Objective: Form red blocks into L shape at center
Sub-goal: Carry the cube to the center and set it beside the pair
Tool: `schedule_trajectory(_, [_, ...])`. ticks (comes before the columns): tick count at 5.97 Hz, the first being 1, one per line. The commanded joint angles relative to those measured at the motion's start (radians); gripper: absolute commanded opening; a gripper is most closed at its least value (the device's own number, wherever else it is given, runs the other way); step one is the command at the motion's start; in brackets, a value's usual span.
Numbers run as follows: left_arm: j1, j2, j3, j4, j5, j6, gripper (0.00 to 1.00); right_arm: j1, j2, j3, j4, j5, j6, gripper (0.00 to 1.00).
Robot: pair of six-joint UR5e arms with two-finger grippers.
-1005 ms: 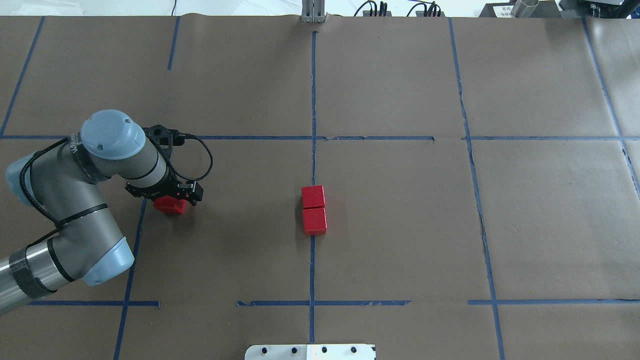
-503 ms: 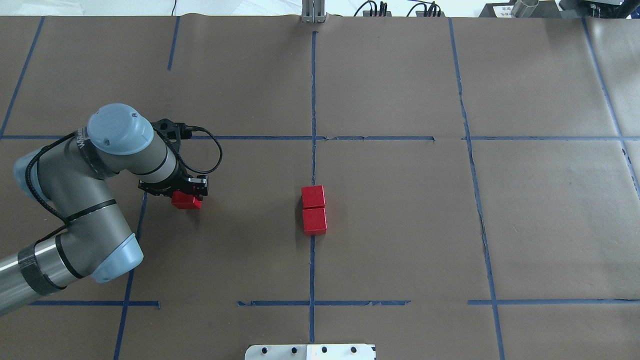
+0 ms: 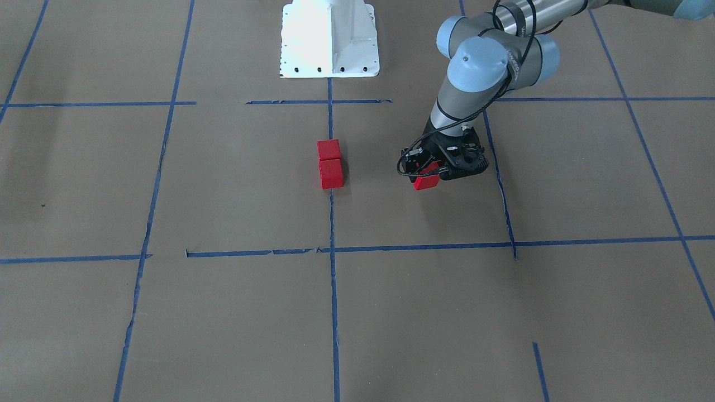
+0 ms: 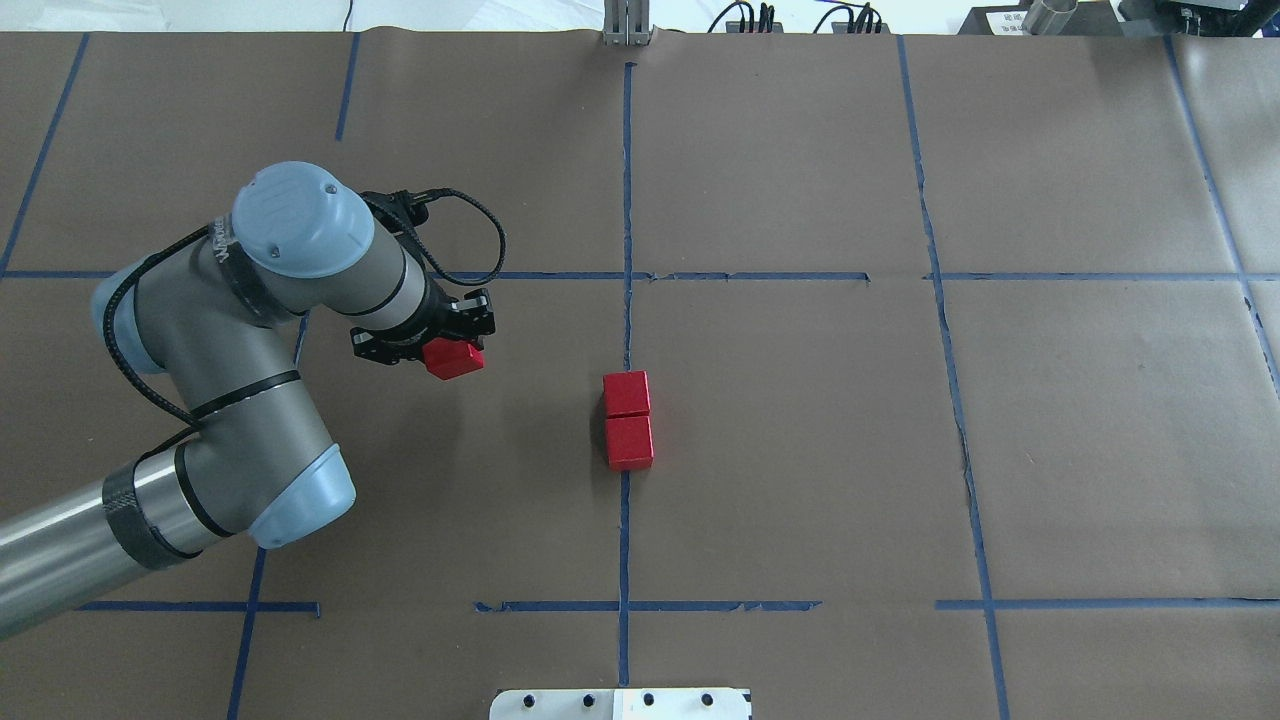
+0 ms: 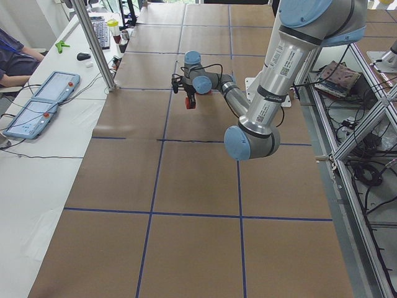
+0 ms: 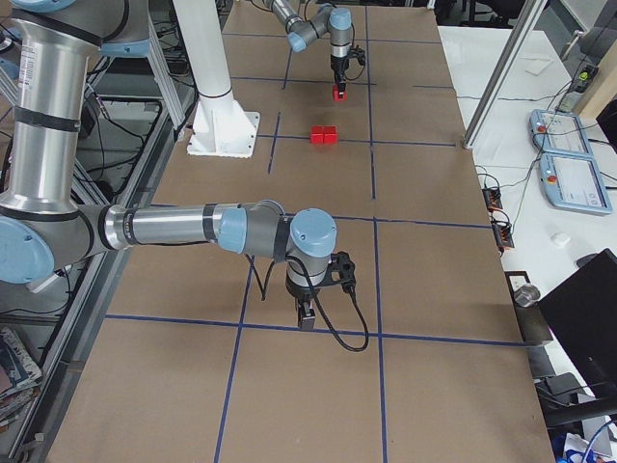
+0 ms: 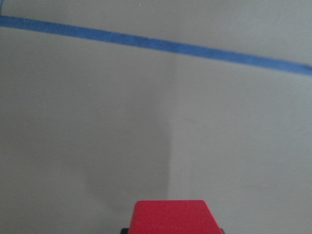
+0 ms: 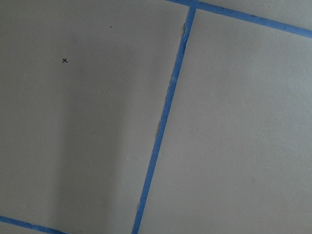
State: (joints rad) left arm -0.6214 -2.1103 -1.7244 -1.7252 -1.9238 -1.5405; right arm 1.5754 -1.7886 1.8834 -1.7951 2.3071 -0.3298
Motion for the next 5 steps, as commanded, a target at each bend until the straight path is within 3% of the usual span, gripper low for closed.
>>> schedule_trajectory(1, [0.079, -0.051, -0.001, 0.01, 0.148, -0.48, 0.3, 0.0, 0.0, -0.001, 0.0, 0.0, 0.0, 1.0])
schedule_trajectory(3, [0.12, -0.103, 0.002, 0.169, 0.195, -0.898, 0.3, 0.0, 0.002, -0.001, 0.0, 0.0, -0.002, 1.0])
schedule_trajectory(4, [0.123, -0.105, 0.002, 0.18, 0.183, -1.146, 0.3, 0.0, 0.003, -0.003, 0.0, 0.0, -0.002, 1.0])
schedule_trajectory(5, [0.135, -0.126, 0.018, 0.183, 0.151, -1.259, 0.3, 0.0, 0.005, -0.003, 0.0, -0.002, -0.002, 1.0])
